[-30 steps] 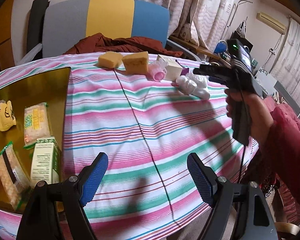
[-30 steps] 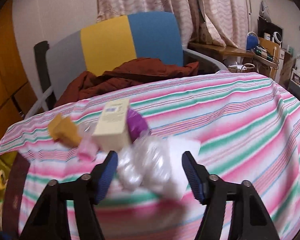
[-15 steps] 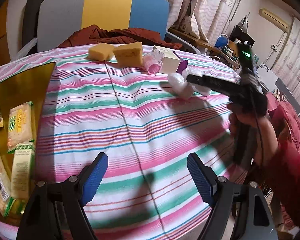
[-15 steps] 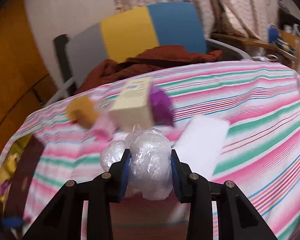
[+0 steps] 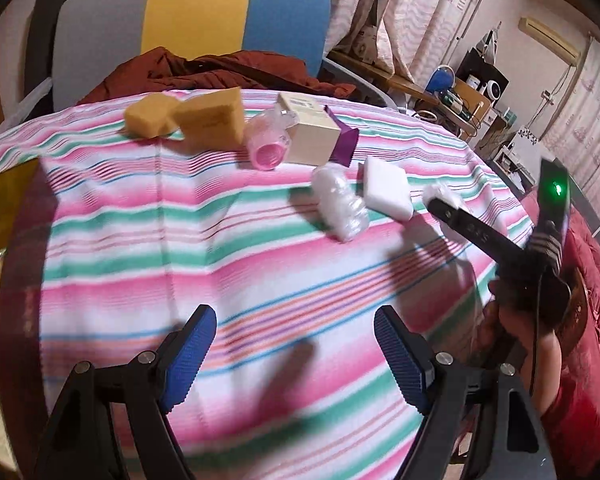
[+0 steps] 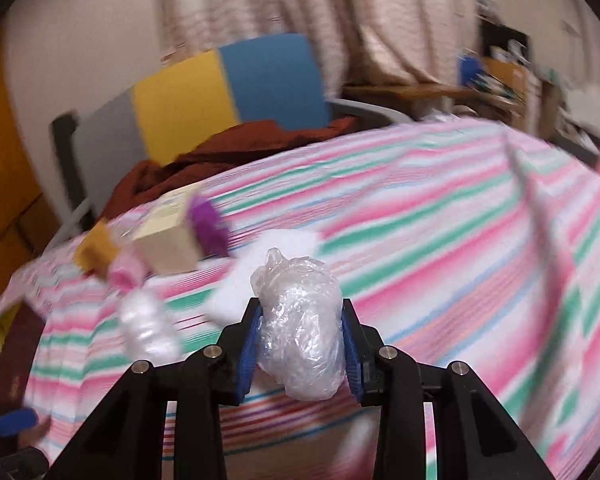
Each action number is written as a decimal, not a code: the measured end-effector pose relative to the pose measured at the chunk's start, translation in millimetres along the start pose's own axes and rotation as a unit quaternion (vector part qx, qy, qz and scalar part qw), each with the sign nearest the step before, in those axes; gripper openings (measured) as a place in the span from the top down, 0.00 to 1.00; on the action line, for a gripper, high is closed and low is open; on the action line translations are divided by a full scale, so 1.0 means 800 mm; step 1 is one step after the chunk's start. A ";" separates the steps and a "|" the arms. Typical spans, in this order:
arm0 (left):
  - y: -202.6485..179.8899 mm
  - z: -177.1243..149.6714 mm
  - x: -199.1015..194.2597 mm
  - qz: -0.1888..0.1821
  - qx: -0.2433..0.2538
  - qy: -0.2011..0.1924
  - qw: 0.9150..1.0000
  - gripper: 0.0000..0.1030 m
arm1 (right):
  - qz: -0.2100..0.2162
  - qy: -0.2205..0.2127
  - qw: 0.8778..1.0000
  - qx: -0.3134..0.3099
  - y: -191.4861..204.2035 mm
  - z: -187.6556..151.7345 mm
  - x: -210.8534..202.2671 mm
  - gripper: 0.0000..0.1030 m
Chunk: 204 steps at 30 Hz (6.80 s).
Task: Organize objects
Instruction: 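Grasp another clear plastic-bag bundle with the left tool, then carry both plastic-bag bundles over the gold tray and open both tools, then move both tools away from the tray back toward the remaining items, then grasp the white foam block with the right tool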
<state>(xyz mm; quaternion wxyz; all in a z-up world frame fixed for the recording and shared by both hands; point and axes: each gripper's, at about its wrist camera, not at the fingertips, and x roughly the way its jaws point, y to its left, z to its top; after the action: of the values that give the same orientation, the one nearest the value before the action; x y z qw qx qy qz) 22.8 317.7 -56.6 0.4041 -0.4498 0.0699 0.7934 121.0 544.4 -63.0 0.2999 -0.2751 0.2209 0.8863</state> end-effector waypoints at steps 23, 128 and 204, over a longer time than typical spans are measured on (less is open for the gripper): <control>-0.043 0.078 0.118 0.035 0.031 -0.033 0.998 0.45 | 0.007 0.006 0.998 0.070 -0.039 -0.011 0.017 0.63; 0.341 -0.099 -0.205 0.120 -0.248 -0.171 0.946 0.36 | 0.230 0.065 0.955 -0.174 0.374 -0.130 -0.129 0.30; 0.038 -0.027 -0.053 0.013 -0.002 -0.044 0.999 0.36 | -0.026 0.100 0.992 -0.079 0.067 0.032 0.078 0.41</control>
<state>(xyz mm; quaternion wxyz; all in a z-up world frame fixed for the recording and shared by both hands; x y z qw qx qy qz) 26.9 262.4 -44.1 0.3957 -0.4145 0.0558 0.8176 35.1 545.7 -70.4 0.2763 -0.3909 0.1723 0.8609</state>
